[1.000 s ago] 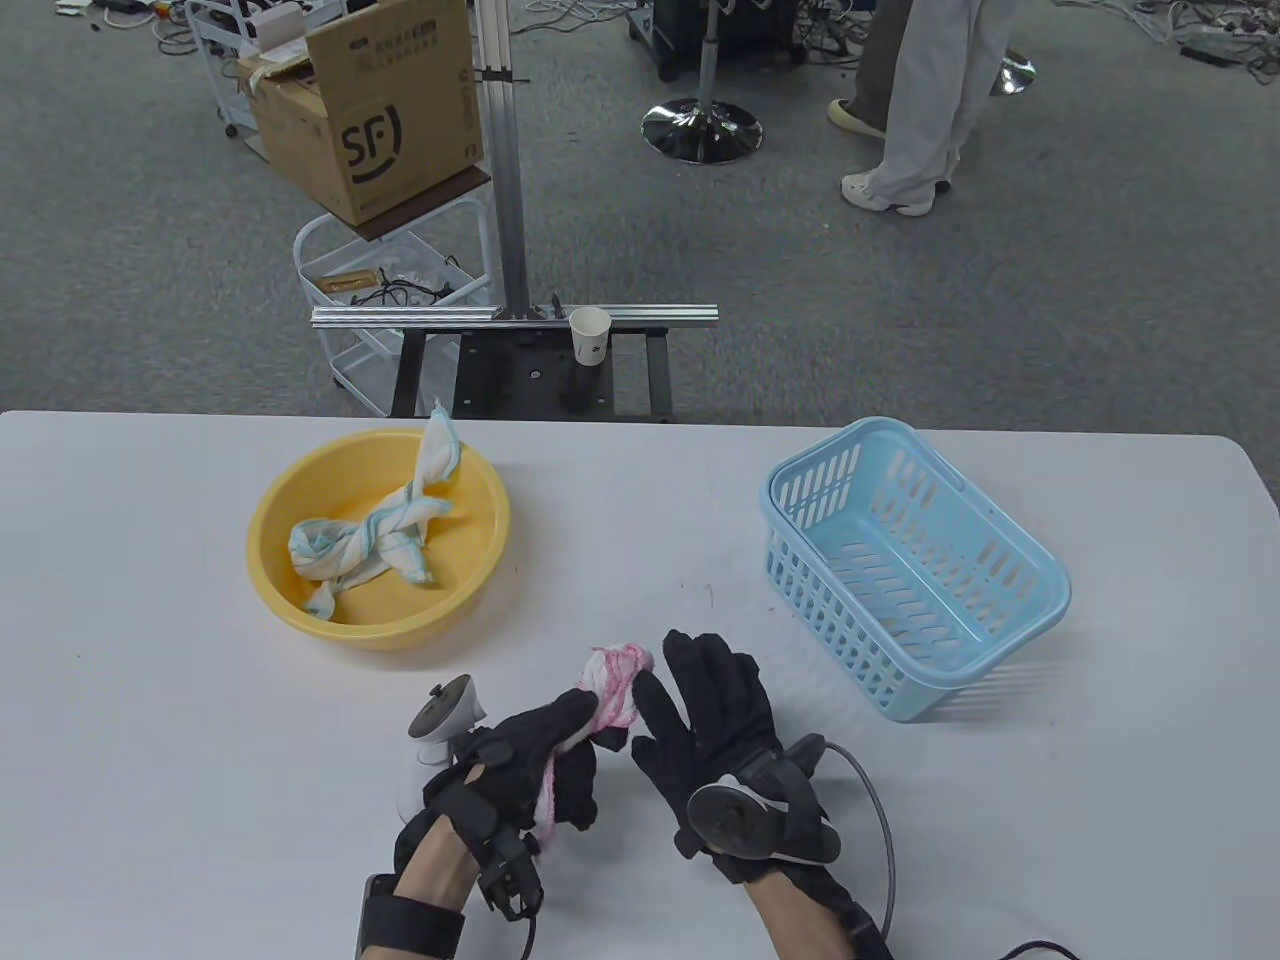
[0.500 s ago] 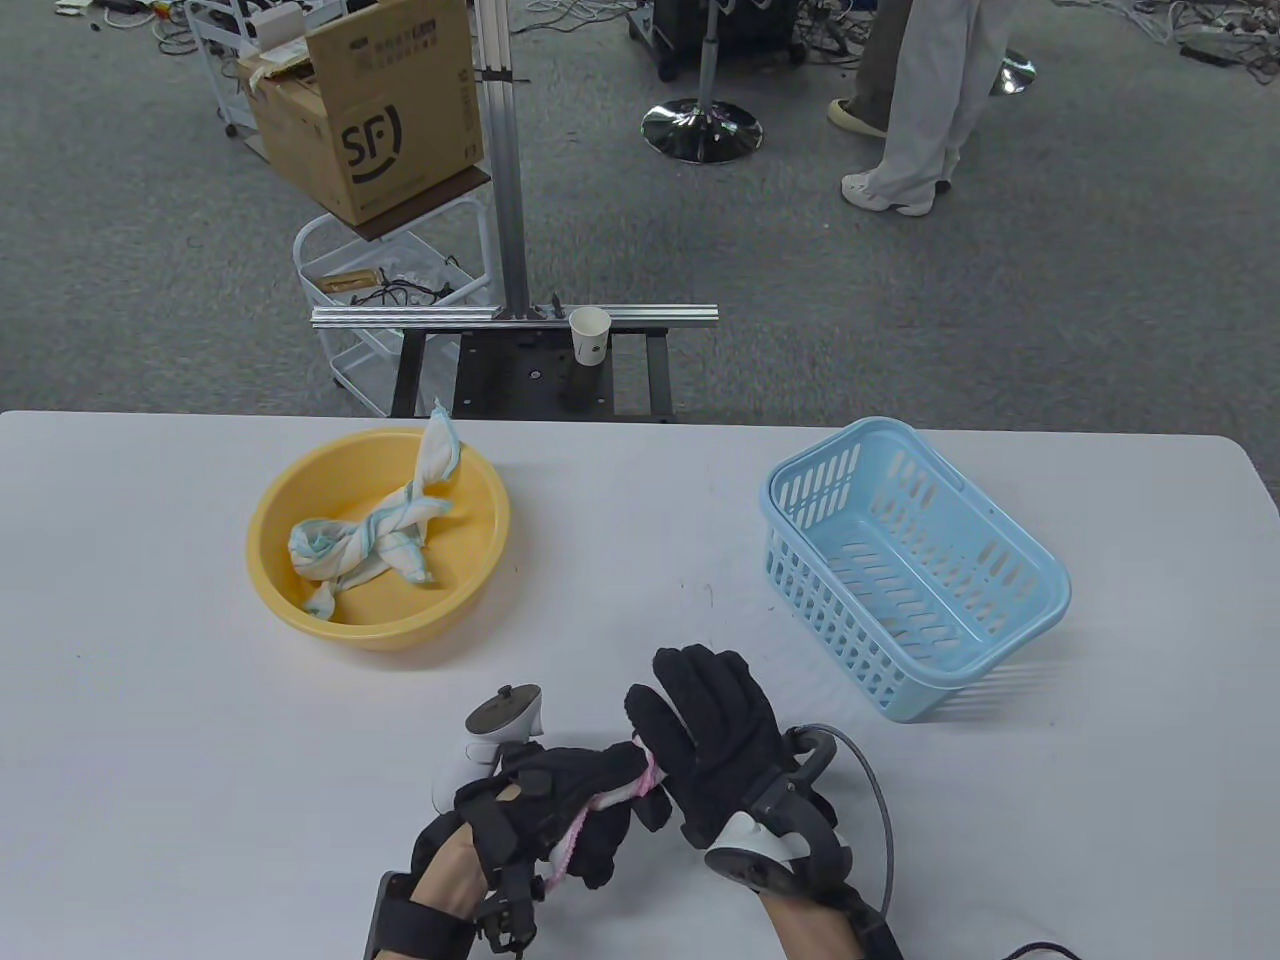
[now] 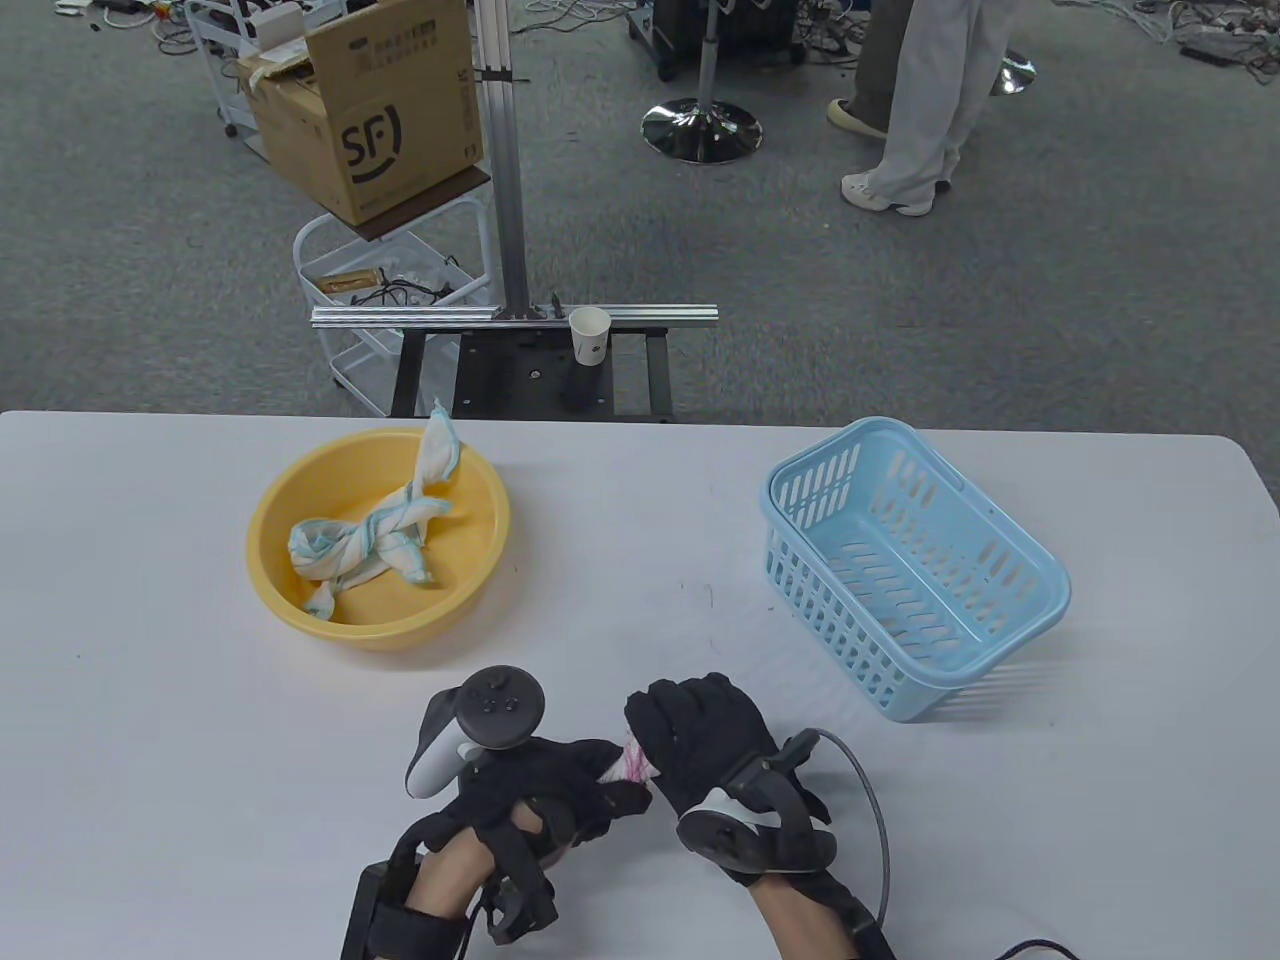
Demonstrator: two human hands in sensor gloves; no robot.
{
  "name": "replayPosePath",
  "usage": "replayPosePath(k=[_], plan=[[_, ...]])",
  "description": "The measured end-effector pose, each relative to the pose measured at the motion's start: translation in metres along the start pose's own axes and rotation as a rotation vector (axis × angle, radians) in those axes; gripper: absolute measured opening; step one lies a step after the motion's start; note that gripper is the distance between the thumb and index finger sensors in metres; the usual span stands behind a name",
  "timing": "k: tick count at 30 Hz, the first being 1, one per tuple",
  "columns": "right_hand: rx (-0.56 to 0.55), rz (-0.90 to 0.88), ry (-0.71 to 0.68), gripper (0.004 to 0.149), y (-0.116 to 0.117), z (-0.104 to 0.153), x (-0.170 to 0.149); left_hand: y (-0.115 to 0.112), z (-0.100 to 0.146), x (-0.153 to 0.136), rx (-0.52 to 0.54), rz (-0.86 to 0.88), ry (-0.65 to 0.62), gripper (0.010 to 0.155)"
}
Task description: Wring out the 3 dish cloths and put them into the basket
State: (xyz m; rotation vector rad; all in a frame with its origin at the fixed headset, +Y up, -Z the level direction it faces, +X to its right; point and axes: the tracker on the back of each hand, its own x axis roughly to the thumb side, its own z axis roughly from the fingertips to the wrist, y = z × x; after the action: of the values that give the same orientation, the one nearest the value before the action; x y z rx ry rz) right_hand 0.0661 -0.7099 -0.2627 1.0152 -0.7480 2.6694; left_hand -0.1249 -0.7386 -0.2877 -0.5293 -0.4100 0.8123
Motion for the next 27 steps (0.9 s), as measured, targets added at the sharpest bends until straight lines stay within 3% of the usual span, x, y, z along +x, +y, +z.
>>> replayPosePath(k=[5,9,18,27], plan=[[0.100,0.027,0.029,0.054,0.007,-0.003,0.005,-0.001,0.003,0.009,0.133,-0.318,0.064,0.060],[0.144,0.022,0.070,0.055,0.009,-0.005,0.005,-0.002,0.003,0.014,0.217,-0.477,0.079,0.060],[0.206,-0.093,0.203,0.056,0.014,-0.006,0.002,-0.004,0.003,0.016,0.341,-0.650,0.042,0.056],[0.376,-0.223,0.314,0.055,0.020,-0.002,-0.007,-0.016,-0.004,0.021,0.304,-0.737,0.044,0.053]])
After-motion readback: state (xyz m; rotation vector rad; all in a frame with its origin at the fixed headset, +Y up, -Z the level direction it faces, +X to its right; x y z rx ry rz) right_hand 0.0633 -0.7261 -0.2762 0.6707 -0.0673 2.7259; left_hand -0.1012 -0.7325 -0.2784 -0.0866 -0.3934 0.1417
